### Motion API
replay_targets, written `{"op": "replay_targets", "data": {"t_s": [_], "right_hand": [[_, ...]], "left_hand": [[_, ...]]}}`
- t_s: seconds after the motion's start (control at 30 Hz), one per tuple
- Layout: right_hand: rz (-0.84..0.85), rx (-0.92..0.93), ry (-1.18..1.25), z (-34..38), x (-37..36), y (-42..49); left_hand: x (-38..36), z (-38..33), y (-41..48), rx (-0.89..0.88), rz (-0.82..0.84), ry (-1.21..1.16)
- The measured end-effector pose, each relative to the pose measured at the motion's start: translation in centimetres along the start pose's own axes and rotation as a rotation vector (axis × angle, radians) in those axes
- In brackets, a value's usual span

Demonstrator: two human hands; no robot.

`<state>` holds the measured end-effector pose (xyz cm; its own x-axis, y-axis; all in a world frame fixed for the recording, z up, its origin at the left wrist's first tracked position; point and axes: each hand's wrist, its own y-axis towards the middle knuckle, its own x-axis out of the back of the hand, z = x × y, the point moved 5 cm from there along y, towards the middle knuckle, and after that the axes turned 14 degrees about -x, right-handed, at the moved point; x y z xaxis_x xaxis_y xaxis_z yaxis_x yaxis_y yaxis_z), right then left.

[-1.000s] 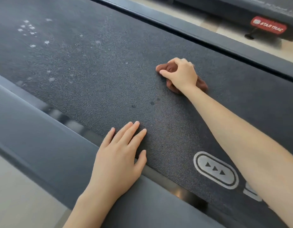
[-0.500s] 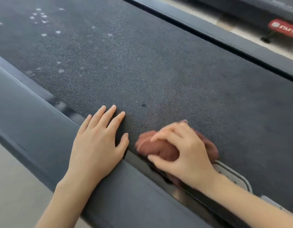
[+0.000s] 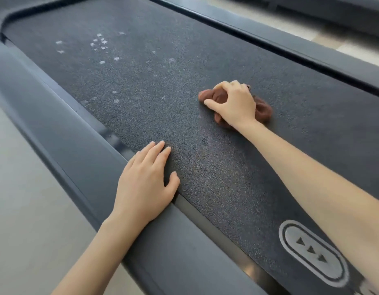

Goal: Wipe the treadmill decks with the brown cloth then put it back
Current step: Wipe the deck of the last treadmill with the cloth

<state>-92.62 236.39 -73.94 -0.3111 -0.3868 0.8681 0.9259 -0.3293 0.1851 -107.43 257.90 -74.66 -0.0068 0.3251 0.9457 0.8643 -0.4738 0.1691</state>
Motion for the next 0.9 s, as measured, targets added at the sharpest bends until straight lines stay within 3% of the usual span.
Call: {"op": "replay_targets", "data": {"t_s": [0.23, 0.4, 0.73, 0.9], "right_hand": [[0.224, 0.384, 0.154, -1.4, 5.3, -18.9], [0.283, 0.471, 0.152, -1.5, 5.8, -20.0], [0.105, 0.112, 0.034, 4.1, -2.2, -0.5], [0.027, 0.063, 0.02, 4.1, -2.3, -1.2]], "left_hand": [[-0.3, 0.2, 0.1, 0.009, 0.013, 0.012], [-0.2, 0.1, 0.1, 0.01, 0.018, 0.029], [-0.4, 0.0, -0.6, -0.034, 0.095, 0.066], [0.2, 2.0, 0.4, -0.073, 0.09, 0.018]]}}
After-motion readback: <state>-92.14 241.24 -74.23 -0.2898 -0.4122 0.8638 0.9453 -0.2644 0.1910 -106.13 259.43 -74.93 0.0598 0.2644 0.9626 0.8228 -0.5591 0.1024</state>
